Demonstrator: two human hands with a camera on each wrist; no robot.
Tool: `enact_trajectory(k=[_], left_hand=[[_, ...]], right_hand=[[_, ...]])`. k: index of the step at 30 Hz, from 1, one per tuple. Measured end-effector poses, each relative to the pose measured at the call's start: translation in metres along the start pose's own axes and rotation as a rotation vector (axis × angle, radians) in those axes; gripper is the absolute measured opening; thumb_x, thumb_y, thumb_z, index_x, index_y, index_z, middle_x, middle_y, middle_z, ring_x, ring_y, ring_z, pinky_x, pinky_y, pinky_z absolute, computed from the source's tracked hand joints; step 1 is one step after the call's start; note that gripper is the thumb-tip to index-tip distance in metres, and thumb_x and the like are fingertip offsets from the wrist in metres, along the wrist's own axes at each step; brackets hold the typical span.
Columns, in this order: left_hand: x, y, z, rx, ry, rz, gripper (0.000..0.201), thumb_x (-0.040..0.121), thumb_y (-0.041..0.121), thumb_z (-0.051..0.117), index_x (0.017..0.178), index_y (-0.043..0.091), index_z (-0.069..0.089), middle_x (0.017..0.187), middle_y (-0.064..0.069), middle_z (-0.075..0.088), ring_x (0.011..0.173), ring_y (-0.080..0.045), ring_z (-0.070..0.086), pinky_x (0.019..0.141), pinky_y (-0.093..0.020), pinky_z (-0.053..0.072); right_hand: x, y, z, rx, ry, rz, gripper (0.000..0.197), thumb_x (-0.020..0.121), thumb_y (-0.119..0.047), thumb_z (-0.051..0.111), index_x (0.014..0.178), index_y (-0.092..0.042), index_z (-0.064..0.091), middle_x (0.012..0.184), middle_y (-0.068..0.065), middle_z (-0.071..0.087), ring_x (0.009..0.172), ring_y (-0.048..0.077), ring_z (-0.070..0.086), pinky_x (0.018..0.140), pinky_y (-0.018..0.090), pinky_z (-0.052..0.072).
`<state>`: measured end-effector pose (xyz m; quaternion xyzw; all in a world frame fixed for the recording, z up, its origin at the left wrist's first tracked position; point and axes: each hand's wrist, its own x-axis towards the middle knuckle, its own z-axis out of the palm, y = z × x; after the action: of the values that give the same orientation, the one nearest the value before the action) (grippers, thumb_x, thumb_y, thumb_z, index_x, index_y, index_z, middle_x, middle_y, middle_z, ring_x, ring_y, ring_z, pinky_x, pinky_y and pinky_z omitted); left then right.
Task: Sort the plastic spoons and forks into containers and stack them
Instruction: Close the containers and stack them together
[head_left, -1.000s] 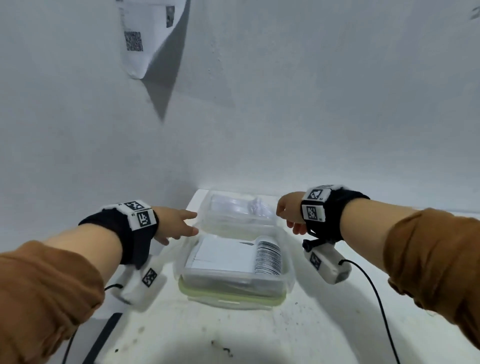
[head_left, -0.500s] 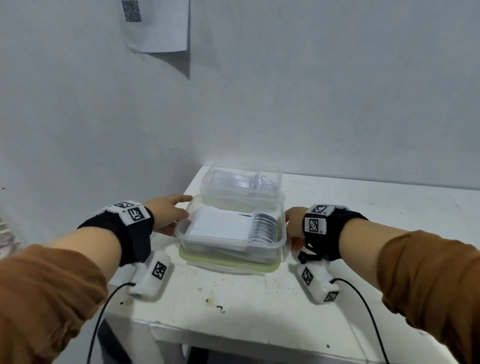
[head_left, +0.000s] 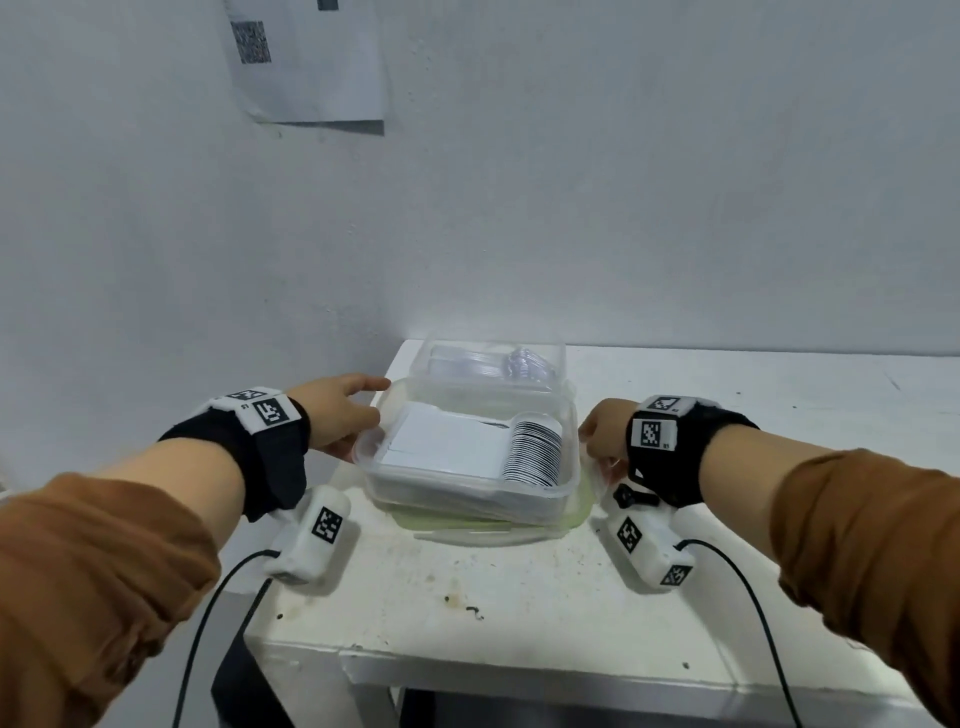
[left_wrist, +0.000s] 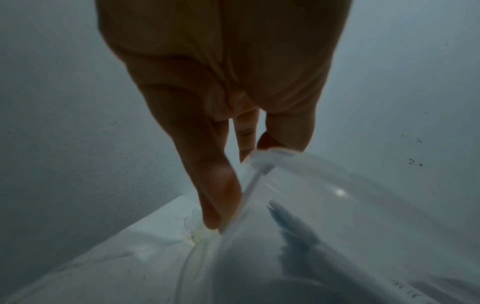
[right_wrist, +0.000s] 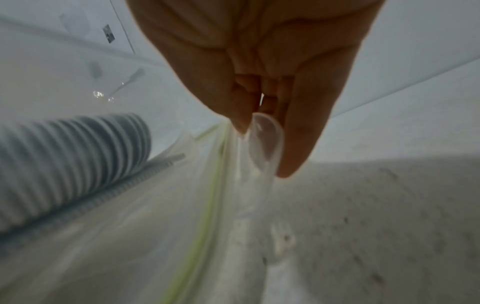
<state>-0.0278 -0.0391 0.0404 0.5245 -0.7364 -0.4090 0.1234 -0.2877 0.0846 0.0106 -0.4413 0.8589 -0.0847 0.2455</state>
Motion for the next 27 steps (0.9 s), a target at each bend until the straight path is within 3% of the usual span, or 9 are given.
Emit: enact_trajectory(k=[3,7,9,12,14,17,21,24,27], left_hand=[[-0.008,0.006,-0.010,0.028,0.012,0.032,0.052,0.088,0.007,0.051,0.133,0.032,0.047,0.082,-0.004,0.069,0.059,-0.014,0.065,0.052,-0.019,0.055],[-0.016,0.013,-0.018,-0.011,0.022,0.067,0.051,0.089,0.004,0.049,0.134,0.028,0.048,0.078,-0.003,0.066,0.046,-0.008,0.064,0.048,-0.018,0.054],[-0.020,0.016,-0.020,-0.028,0.021,0.082,0.050,0.089,0.003,0.048,0.133,0.028,0.048,0.078,-0.003,0.065,0.043,-0.007,0.063,0.046,-0.018,0.053],[-0.024,0.016,-0.023,-0.048,0.012,0.096,0.048,0.089,0.003,0.047,0.131,0.027,0.050,0.079,-0.005,0.067,0.046,-0.009,0.064,0.048,-0.019,0.054],[-0.025,0.013,-0.023,-0.054,0.006,0.093,0.049,0.088,0.004,0.047,0.131,0.027,0.050,0.080,-0.006,0.068,0.050,-0.012,0.066,0.050,-0.021,0.055],[-0.026,0.007,-0.019,-0.044,-0.007,0.081,0.050,0.088,0.004,0.047,0.133,0.027,0.049,0.085,-0.008,0.068,0.060,-0.018,0.066,0.052,-0.022,0.056],[-0.028,-0.001,-0.006,-0.031,-0.028,0.069,0.050,0.090,0.005,0.045,0.136,0.026,0.046,0.106,-0.012,0.066,0.063,-0.018,0.064,0.050,-0.019,0.055],[-0.022,-0.004,0.004,-0.025,-0.017,0.064,0.050,0.091,0.007,0.045,0.138,0.025,0.044,0.115,-0.010,0.063,0.052,-0.012,0.063,0.043,-0.016,0.050],[-0.016,-0.008,0.015,-0.032,-0.009,0.042,0.050,0.092,0.006,0.044,0.138,0.025,0.044,0.081,-0.001,0.064,0.036,-0.004,0.058,0.039,-0.013,0.045]], right_hand=[[-0.007,-0.006,-0.011,0.134,0.025,0.016,0.033,0.089,0.005,0.041,0.118,0.004,0.056,0.073,0.012,0.060,0.077,0.033,0.061,0.083,0.046,0.054],[-0.017,-0.012,-0.025,0.196,0.118,-0.014,0.040,0.082,0.008,0.032,0.112,-0.007,0.054,0.075,0.014,0.062,0.072,0.032,0.061,0.079,0.050,0.054],[-0.022,-0.015,-0.033,0.239,0.166,-0.053,0.036,0.082,0.007,0.032,0.105,-0.011,0.054,0.074,0.011,0.062,0.062,0.026,0.063,0.071,0.045,0.056],[-0.030,-0.019,-0.045,0.295,0.254,-0.136,0.026,0.088,0.005,0.033,0.094,-0.015,0.049,0.075,0.005,0.055,0.038,0.005,0.056,0.046,0.025,0.053],[-0.034,-0.024,-0.049,0.292,0.296,-0.192,0.025,0.088,0.004,0.036,0.091,-0.017,0.049,0.078,0.002,0.052,0.047,0.007,0.058,0.050,0.026,0.053],[-0.038,-0.027,-0.051,0.278,0.371,-0.255,0.026,0.087,0.000,0.038,0.079,-0.022,0.048,0.081,0.005,0.056,0.061,0.017,0.059,0.069,0.039,0.056],[-0.042,-0.028,-0.048,0.286,0.430,-0.257,0.026,0.087,-0.002,0.041,0.074,-0.023,0.051,0.080,0.011,0.063,0.073,0.026,0.059,0.081,0.046,0.055],[-0.041,-0.025,-0.047,0.258,0.463,-0.276,0.024,0.086,0.000,0.043,0.071,-0.016,0.053,0.071,0.004,0.057,0.074,0.022,0.054,0.075,0.039,0.053],[-0.039,-0.021,-0.045,0.218,0.510,-0.286,0.030,0.087,-0.003,0.043,0.069,-0.026,0.044,0.070,-0.005,0.053,0.071,0.020,0.050,0.056,0.022,0.038]])
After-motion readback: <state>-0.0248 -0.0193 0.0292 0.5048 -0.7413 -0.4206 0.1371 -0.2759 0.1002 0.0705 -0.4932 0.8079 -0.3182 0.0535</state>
